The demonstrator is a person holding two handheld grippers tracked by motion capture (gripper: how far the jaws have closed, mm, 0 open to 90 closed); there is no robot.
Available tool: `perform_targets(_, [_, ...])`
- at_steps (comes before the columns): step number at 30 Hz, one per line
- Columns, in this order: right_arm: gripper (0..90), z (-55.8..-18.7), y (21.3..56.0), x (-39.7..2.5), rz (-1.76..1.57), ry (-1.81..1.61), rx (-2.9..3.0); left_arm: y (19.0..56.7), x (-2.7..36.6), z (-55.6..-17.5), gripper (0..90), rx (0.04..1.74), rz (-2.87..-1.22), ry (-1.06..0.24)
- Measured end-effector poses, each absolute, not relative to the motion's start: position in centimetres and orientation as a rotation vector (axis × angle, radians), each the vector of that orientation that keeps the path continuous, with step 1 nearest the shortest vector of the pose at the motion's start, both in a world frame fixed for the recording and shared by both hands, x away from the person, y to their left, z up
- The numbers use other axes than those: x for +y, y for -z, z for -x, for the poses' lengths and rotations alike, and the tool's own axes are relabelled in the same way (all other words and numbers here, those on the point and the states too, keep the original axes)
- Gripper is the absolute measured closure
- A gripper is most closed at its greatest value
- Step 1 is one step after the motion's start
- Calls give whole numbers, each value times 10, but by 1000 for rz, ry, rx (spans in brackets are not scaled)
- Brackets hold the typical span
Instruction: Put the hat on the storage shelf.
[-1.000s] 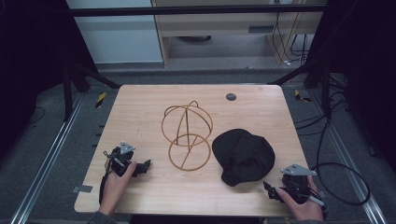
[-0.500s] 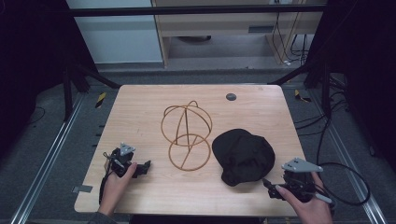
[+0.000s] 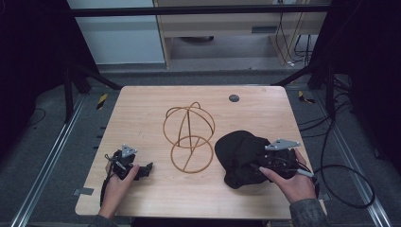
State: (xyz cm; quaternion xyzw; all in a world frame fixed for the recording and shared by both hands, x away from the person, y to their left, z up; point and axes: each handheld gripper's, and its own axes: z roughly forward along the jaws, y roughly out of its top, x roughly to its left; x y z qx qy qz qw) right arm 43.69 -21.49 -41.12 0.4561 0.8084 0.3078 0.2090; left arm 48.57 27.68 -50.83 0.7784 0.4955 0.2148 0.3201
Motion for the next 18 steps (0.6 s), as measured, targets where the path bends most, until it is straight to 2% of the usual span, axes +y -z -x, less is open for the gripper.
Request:
perform_targets(10, [54,-444,403,-207,-1263,-885,2252,508,277,-486,0,1302,-2046,-564])
perform_targets(18, [57,-453,417,-205,-1308,-853,2269,508,277,-486,0,1300,-2047,-564])
